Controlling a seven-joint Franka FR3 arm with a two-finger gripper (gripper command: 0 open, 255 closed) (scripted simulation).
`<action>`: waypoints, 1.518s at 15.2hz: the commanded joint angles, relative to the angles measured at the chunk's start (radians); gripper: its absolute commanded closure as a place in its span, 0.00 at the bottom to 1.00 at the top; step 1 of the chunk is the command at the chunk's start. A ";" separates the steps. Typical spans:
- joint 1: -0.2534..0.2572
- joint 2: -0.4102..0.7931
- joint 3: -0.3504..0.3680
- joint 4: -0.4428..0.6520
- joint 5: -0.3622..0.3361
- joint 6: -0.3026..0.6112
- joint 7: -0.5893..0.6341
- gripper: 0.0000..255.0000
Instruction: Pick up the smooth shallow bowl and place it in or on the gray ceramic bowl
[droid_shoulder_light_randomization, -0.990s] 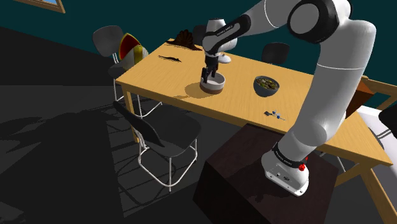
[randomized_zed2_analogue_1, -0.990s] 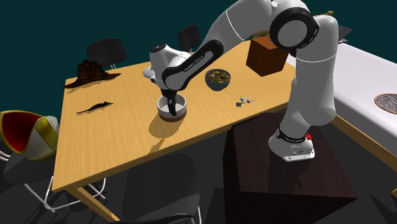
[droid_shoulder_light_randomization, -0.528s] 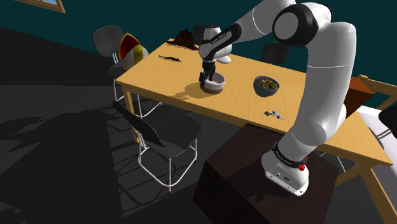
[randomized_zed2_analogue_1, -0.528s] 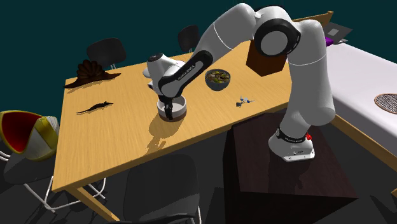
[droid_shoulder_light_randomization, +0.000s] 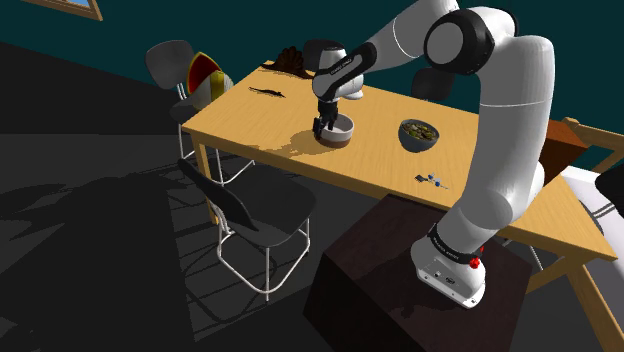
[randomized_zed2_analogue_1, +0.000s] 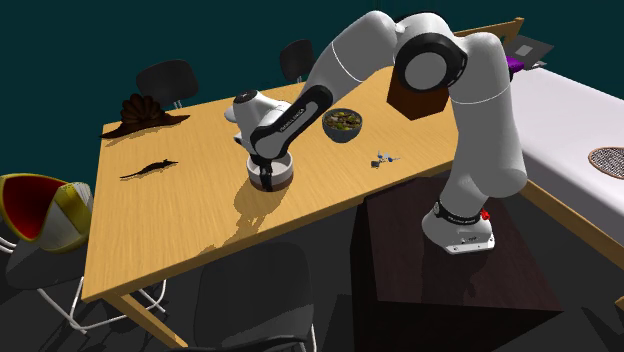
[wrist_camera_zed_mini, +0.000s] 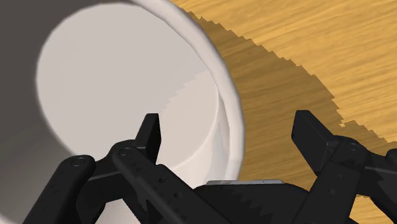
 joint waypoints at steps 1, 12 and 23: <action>0.000 0.000 0.000 0.000 0.000 0.000 0.000 0.00; 0.000 0.000 0.000 0.000 0.000 0.000 0.000 1.00; 0.003 -0.094 -0.004 0.020 -0.006 -0.113 0.000 1.00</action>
